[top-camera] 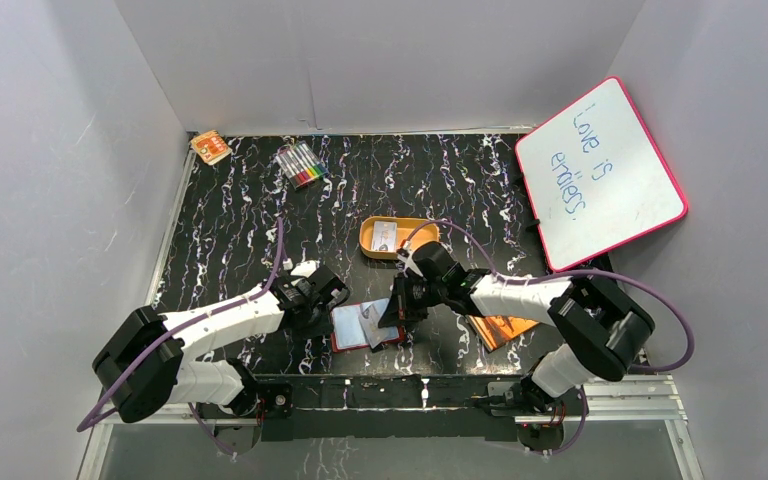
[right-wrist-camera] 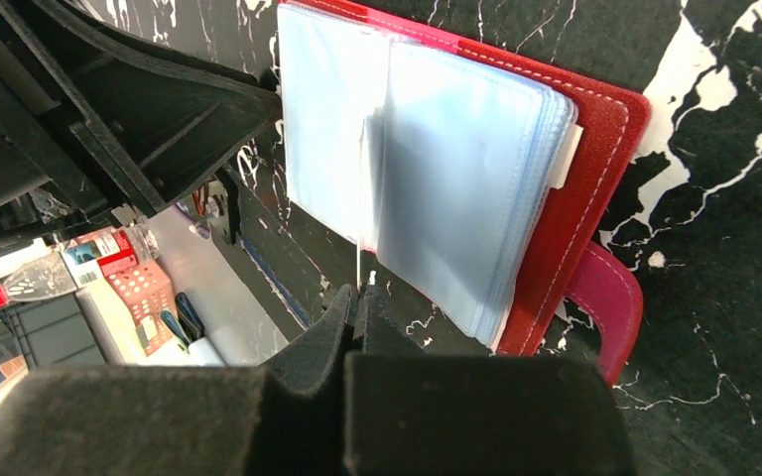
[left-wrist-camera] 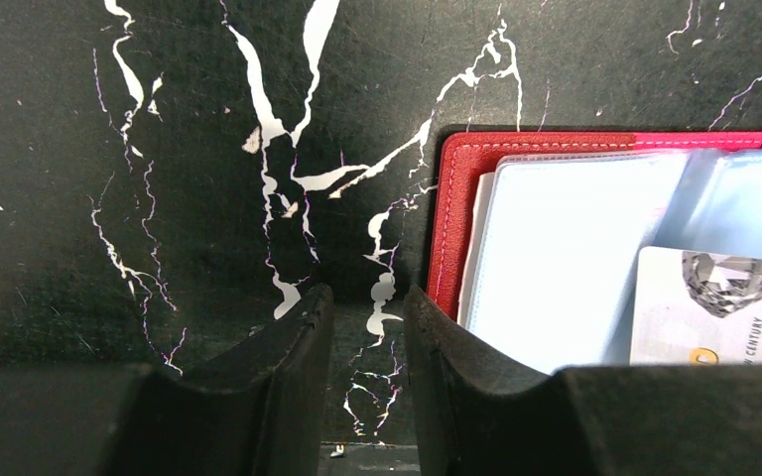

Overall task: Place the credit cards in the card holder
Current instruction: Insert the credit card into the card holder.

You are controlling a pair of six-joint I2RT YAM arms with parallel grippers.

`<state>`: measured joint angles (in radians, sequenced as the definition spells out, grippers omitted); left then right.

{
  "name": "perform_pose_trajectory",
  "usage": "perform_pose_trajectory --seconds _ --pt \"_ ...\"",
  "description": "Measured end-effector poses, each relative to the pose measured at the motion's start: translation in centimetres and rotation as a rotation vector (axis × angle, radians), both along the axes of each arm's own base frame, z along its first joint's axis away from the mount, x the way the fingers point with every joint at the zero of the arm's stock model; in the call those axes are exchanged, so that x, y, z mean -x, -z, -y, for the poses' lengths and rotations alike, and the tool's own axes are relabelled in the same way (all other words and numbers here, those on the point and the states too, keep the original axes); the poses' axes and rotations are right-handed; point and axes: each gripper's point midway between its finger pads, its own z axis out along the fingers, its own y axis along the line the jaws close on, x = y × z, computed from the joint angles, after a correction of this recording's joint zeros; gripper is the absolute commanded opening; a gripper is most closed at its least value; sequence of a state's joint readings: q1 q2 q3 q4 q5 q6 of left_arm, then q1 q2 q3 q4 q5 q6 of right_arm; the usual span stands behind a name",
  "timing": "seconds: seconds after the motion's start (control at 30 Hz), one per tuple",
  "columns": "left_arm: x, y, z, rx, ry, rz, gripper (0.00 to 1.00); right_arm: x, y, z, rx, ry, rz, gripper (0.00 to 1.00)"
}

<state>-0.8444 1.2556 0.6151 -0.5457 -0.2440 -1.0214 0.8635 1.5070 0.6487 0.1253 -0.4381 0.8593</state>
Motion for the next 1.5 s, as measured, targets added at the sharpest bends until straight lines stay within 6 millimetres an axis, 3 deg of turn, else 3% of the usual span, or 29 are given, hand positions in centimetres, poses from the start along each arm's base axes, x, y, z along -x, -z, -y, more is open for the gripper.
perform_pose_trajectory --seconds 0.4,0.97,1.27,1.5 --pt "-0.1 0.0 0.4 0.015 0.005 0.003 0.3 -0.3 -0.5 0.0 -0.013 0.011 0.018 0.0" --pt "-0.4 0.0 1.1 0.043 0.01 0.008 0.28 -0.1 0.6 -0.1 -0.002 -0.002 -0.015 0.0" --pt "-0.3 0.0 1.0 0.042 0.01 0.007 0.28 -1.4 -1.9 0.1 -0.039 0.047 0.073 0.0" --pt "-0.3 0.0 1.0 0.042 0.01 0.007 0.28 -1.4 -1.3 0.4 -0.02 0.053 0.057 0.0"
